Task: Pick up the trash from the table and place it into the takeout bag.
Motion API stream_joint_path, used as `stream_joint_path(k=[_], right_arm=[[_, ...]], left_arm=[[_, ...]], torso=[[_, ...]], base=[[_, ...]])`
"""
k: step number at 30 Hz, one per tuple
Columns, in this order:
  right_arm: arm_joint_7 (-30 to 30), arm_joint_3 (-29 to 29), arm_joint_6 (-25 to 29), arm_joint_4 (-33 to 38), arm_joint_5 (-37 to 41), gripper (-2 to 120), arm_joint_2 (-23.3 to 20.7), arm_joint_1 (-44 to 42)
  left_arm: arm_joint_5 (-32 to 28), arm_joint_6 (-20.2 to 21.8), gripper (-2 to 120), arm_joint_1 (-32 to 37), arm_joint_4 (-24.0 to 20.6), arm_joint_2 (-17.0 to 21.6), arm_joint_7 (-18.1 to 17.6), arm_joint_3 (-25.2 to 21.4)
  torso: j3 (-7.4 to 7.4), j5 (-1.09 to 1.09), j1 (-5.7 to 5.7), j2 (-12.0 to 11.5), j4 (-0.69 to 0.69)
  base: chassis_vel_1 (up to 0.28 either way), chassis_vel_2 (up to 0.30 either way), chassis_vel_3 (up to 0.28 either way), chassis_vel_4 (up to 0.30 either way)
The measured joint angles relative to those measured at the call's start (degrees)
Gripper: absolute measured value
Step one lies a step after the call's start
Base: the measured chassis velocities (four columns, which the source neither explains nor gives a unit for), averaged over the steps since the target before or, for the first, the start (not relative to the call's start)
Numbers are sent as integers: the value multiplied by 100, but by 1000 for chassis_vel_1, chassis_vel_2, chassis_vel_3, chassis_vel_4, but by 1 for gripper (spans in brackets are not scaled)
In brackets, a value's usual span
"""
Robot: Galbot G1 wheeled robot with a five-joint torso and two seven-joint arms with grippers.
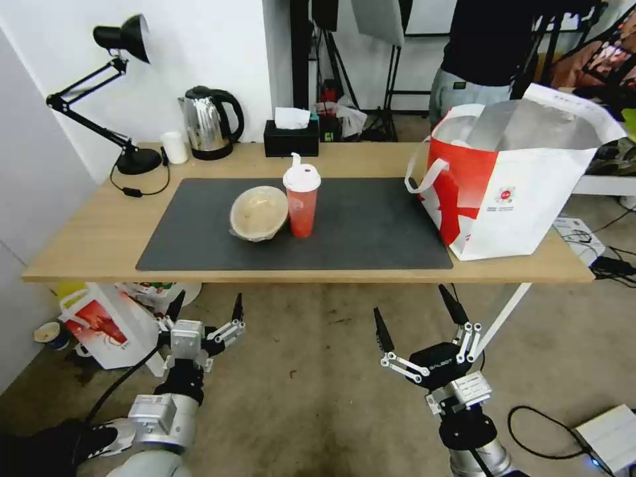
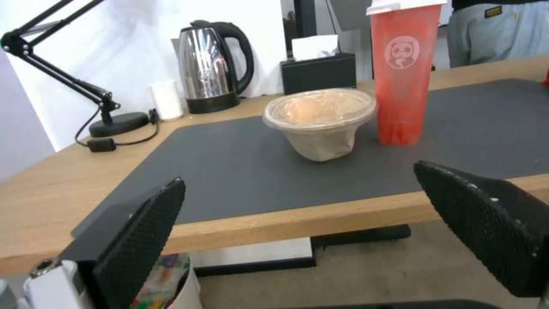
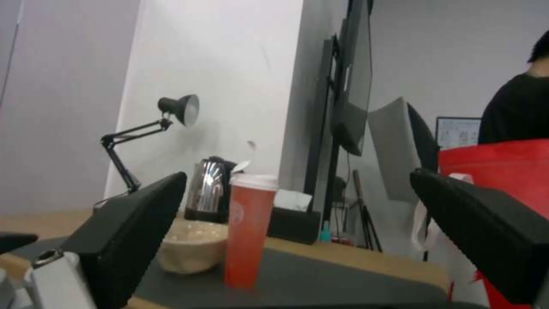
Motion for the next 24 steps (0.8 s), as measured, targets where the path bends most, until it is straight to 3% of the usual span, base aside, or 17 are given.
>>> stream_joint_path(k=[24], right_arm=[[394,-143,-74,-329,-106,100,302,11]], left_arm=[[0,0,100,0,0,0,0,0]], torso=[[0,0,0,0,0]], base=[[0,0,0,0]])
